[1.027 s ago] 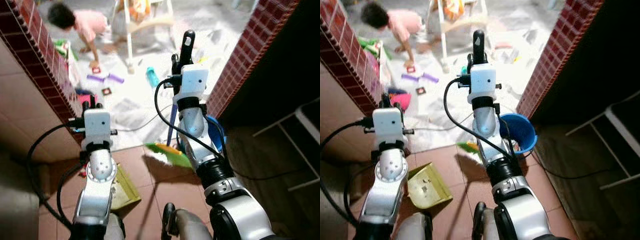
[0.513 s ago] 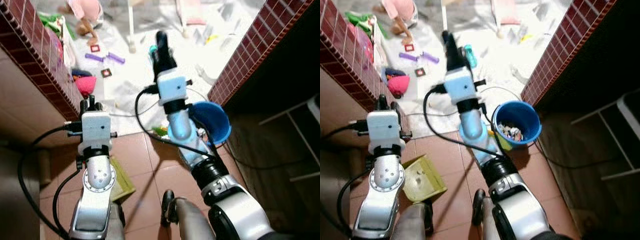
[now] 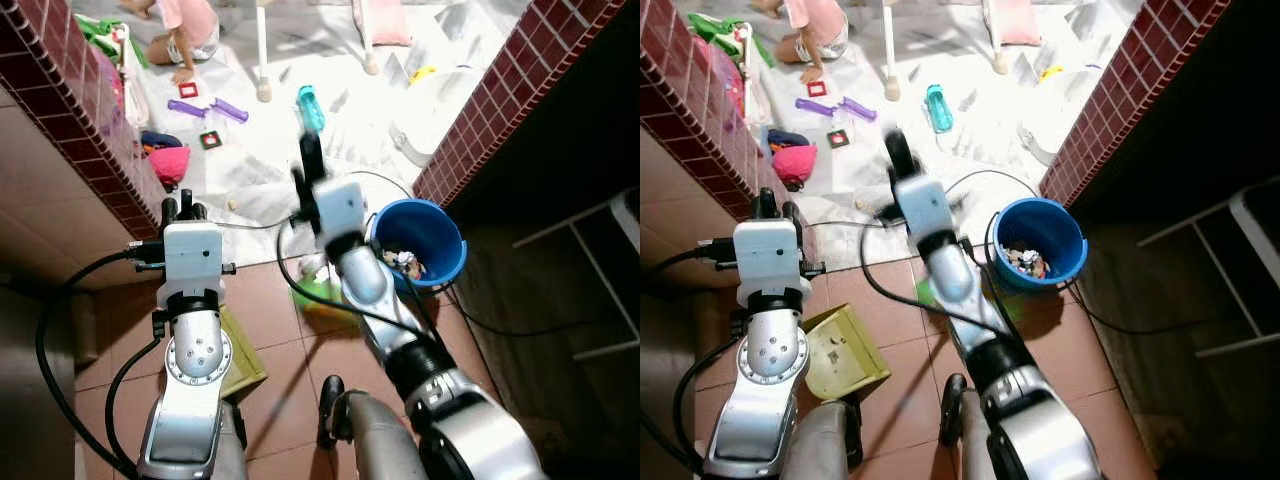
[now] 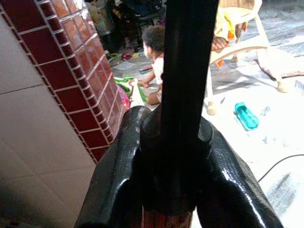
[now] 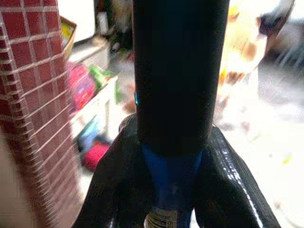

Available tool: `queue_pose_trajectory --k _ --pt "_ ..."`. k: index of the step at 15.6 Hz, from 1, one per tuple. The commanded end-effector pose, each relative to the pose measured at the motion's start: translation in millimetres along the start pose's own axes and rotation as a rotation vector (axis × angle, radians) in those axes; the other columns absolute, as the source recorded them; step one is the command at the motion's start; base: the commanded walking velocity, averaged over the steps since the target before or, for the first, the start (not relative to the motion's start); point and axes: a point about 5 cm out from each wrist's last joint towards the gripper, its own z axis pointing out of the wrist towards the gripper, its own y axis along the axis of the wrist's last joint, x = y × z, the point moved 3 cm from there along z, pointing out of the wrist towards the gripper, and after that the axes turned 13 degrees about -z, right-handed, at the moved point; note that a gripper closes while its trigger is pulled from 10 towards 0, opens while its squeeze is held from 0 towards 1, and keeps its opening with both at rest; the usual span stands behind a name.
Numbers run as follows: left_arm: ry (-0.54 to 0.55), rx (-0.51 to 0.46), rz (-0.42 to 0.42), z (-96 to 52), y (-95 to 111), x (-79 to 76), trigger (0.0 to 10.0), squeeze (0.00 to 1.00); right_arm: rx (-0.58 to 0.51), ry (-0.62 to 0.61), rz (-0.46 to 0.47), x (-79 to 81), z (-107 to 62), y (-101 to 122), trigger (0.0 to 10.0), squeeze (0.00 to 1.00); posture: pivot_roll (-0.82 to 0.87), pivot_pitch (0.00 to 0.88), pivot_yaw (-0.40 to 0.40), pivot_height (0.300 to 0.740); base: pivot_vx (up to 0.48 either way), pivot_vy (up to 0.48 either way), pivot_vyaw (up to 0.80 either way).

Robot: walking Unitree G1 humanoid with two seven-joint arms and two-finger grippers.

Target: Sweep floor

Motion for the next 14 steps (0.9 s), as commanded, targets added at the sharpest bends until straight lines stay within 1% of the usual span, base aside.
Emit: queue_pose_trajectory --k 1,2,3,4,5,7,8,9,10,12,13,14 --pt "-0.002 0.074 -0.05 -4.2 -13.3 -9.4 10.0 0.0 -0.016 0.042 0.217 35.4 5.0 16.9 10.0 0.0 0.05 0.297 -0.102 0.74 0.0 0.0 0.0" --pt "-0.004 0.074 -0.05 -1.9 -14.2 -10.7 10.0 0.0 -0.024 0.069 0.25 33.3 6.3 18.5 10.0 0.0 0.04 0.284 -0.104 0.74 0.0 0.0 0.0" --pt "-0.006 0.071 -0.051 -0.2 -14.3 -11.5 10.0 0.0 -0.045 0.11 0.298 30.1 8.4 25.6 10.0 0.0 0.04 0.276 -0.104 0.74 0.0 0.0 0.0" --pt "-0.007 0.068 -0.051 1.7 -14.7 -12.3 10.0 0.0 -0.074 0.143 0.315 26.6 10.3 32.8 10.0 0.0 0.03 0.266 -0.105 0.74 0.0 0.0 0.0" --pt "-0.009 0.064 -0.052 3.4 -14.5 -13.3 10.0 0.0 -0.118 0.194 0.317 21.8 12.9 44.9 10.0 0.0 0.03 0.257 -0.105 0.74 0.0 0.0 0.0" --pt "-0.015 0.063 -0.052 7.5 -17.0 -16.3 10.0 0.0 -0.173 0.259 0.383 10.0 18.5 67.4 10.0 0.0 0.02 0.232 -0.105 0.74 0.0 0.0 0.0" --pt "-0.019 0.064 -0.051 8.7 -18.2 -17.9 10.0 0.0 -0.212 0.286 0.371 4.5 20.5 78.9 10.0 0.0 0.01 0.223 -0.105 0.74 0.0 0.0 0.0" --pt "-0.03 0.064 -0.051 11.6 -19.6 -21.0 10.0 0.0 -0.254 0.308 0.363 -4.9 24.4 92.1 10.0 0.0 0.01 0.209 -0.105 0.74 0.0 0.0 0.0" --pt "-0.033 0.062 -0.05 12.6 -19.6 -22.2 10.0 0.0 -0.272 0.299 0.376 -14.7 29.0 101.7 10.0 0.0 0.01 0.197 -0.106 0.74 0.0 0.0 0.0" --pt "-0.037 0.06 -0.047 15.3 -20.8 -23.6 10.0 0.0 -0.283 0.268 0.376 -28.2 35.6 108.2 10.0 0.0 0.01 0.186 -0.105 0.74 0.0 0.0 0.0" --pt "-0.04 0.058 -0.047 17.3 -21.8 -24.8 10.0 0.0 -0.29 0.238 0.365 -38.7 39.7 111.6 10.0 0.0 0.01 0.17 -0.106 0.74 0.0 0.0 0.0" --pt "-0.042 0.055 -0.046 18.0 -21.7 -25.2 10.0 0.0 -0.31 0.21 0.329 -46.7 41.1 116.1 10.0 0.0 0.01 0.166 -0.107 0.74 0.0 0.0 0.0"
